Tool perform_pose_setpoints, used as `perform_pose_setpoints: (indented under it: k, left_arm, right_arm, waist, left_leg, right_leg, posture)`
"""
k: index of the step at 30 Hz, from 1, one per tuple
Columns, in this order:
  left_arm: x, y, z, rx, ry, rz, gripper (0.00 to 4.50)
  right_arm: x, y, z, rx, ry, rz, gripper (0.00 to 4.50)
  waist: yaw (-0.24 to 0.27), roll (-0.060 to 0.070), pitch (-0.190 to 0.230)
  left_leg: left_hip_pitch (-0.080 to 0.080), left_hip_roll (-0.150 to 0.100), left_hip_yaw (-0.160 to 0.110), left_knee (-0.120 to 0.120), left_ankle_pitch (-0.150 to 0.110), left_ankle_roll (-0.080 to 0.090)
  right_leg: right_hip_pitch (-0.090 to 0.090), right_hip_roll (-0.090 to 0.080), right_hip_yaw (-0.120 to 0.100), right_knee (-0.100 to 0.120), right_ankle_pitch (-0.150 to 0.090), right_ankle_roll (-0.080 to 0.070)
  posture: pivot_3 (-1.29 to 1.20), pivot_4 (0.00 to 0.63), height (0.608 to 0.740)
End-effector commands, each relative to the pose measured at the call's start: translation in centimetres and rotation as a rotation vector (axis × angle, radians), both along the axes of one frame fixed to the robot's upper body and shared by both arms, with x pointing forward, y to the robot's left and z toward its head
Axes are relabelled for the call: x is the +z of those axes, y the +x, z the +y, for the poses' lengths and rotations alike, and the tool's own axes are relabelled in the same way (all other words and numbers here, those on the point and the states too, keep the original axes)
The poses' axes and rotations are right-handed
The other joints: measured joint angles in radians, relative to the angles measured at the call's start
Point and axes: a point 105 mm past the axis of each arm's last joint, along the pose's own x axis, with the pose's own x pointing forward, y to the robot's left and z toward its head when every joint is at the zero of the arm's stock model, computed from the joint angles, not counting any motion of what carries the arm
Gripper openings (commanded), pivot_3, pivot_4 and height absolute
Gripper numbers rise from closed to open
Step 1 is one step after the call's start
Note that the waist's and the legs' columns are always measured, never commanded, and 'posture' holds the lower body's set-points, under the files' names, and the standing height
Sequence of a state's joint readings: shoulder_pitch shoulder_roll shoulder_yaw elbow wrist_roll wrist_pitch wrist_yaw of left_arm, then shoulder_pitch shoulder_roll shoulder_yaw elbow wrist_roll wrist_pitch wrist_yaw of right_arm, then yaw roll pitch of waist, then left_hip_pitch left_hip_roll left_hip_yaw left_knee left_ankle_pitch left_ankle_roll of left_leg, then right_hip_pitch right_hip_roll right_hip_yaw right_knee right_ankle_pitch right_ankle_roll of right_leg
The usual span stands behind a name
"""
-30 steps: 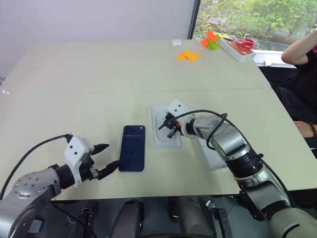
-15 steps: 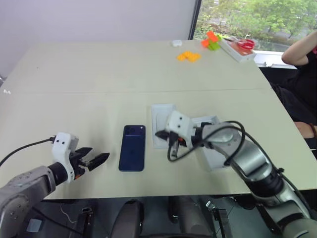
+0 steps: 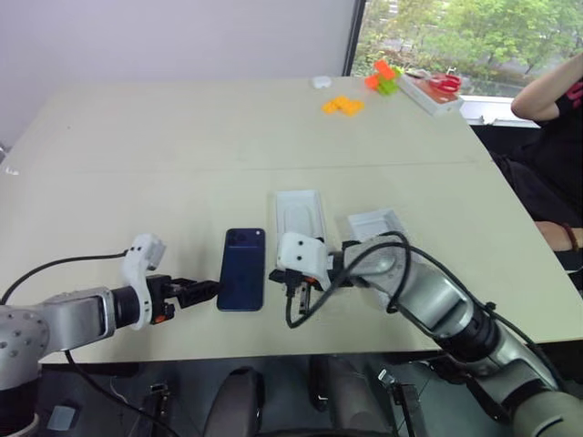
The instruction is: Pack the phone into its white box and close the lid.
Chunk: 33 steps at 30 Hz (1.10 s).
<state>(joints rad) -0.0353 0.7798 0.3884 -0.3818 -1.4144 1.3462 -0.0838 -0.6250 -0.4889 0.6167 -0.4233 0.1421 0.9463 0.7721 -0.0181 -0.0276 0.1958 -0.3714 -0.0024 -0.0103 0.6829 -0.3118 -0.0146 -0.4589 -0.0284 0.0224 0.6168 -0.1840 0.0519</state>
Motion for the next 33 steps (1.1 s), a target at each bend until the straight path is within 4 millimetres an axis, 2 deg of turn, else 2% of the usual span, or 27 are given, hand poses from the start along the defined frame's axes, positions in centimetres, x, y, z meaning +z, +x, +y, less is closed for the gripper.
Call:
perform_pose_setpoints:
  k: [1, 10, 25, 30, 33]
  left_arm:
    - [-0.1, -0.1, -0.3, 0.003, -0.017, 0.018, 4.26]
    - [-0.1, 0.4, -1.3, 0.002, -0.067, 0.041, 4.26]
    - [-0.5, 0.1, -4.3, -0.052, -0.14, 0.095, 4.26]
    - [-0.4, 0.2, -5.1, -0.052, -0.17, 0.097, 4.26]
    - [-0.3, 0.4, -5.5, -0.043, -0.19, 0.096, 4.26]
  right_arm:
    - [0.0, 0.4, 0.4, -0.002, -0.027, -0.03, 0.02]
    - [-0.8, 1.4, 1.3, -0.021, -0.058, -0.035, 0.02]
    - [-1.3, 1.1, 2.9, 0.014, -0.022, -0.017, 0.02]
    - [-1.3, 1.1, 3.3, 0.021, -0.008, -0.012, 0.02]
    - [-1.3, 1.1, 3.4, 0.022, -0.005, -0.012, 0.02]
  waist:
    - [0.001, 0.0, 0.0]
    - [0.003, 0.0, 0.0]
    - [0.001, 0.0, -0.003]
    - [0.001, 0.001, -0.004]
    - [0.002, 0.001, -0.004]
  left_leg:
    - [0.0, 0.0, 0.0, 0.0, 0.0, 0.0]
    - [0.0, -0.001, 0.0, 0.0, 0.0, -0.001]
    - [0.001, -0.001, 0.0, 0.0, 0.001, -0.001]
    - [0.004, -0.001, -0.001, 0.0, 0.001, -0.001]
    - [0.011, -0.001, -0.001, -0.002, 0.001, -0.001]
  right_leg:
    - [0.0, 0.0, 0.0, 0.0, -0.001, -0.002]
    - [0.0, 0.0, 0.0, 0.0, -0.001, -0.002]
    - [0.001, 0.0, 0.0, 0.0, -0.001, -0.002]
    - [0.005, 0.0, 0.0, 0.0, -0.001, -0.003]
    - [0.012, 0.0, 0.0, -0.002, -0.002, -0.003]
  posture:
    - [0.0, 0.15, 0.74]
    - [0.0, 0.15, 0.74]
    - [0.0, 0.15, 0.74]
    - [0.0, 0.15, 0.74]
    - [0.0, 0.15, 0.74]
